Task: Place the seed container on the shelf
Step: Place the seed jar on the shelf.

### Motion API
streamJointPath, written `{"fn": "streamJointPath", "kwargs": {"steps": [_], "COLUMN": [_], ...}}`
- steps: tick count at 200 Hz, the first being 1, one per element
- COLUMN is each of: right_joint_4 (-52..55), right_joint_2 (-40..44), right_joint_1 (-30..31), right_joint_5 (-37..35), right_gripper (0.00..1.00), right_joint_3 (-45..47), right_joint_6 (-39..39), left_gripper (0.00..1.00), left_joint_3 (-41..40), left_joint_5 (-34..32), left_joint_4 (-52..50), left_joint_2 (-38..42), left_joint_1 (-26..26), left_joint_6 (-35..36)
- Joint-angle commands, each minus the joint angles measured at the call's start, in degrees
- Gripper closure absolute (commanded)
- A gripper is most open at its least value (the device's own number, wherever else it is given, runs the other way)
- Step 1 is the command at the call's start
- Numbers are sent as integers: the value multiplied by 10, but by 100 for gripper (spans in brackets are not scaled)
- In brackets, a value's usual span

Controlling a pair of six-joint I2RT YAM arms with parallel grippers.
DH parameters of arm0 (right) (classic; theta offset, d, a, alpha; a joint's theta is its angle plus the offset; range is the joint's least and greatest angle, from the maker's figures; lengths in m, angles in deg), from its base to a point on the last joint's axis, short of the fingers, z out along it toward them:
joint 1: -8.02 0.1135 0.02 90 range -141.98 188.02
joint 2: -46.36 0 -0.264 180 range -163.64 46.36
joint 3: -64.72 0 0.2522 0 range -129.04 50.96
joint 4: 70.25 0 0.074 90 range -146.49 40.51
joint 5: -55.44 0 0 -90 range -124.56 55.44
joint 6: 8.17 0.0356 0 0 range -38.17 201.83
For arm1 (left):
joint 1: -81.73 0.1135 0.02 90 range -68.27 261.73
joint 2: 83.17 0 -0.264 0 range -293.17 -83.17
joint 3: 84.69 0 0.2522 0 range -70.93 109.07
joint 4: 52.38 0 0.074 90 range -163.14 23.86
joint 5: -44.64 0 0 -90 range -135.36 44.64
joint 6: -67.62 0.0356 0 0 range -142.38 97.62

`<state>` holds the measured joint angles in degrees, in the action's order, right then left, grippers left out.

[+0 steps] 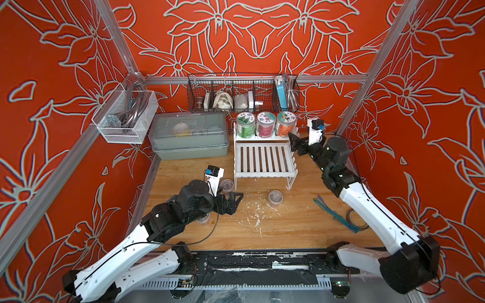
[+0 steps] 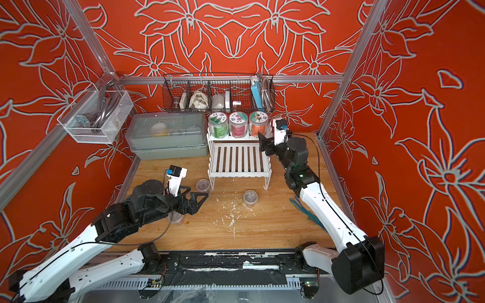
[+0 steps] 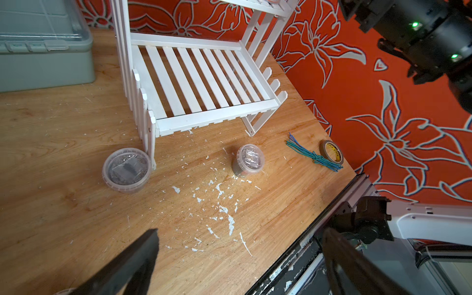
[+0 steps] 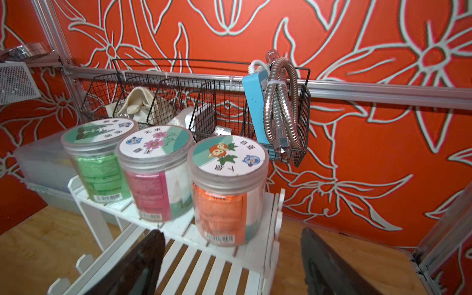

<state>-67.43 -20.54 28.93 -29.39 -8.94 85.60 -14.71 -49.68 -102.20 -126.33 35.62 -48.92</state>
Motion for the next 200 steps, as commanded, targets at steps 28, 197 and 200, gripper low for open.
{"fn": "streamJointPath", "kwargs": {"steps": [28,197,200], "right_joint_4": [219,594,593], "right_joint_2": [87,212,211], "right_joint_1": [-3,2,3], "right_joint_5": [67,166,166], "right_gripper": [6,1,2], "right_joint_3": [-3,44,48], "right_joint_6": [23,157,158], "left_gripper": [1,1,1], "left_joint_3": [-4,-112,-117], "left_joint_5": [-26,-4,-5], "left_joint_4": [-42,-67,-65], "left_joint_2": [14,33,33], "left_joint_1": [4,4,5], "left_joint_6": [7,-57,-58]}}
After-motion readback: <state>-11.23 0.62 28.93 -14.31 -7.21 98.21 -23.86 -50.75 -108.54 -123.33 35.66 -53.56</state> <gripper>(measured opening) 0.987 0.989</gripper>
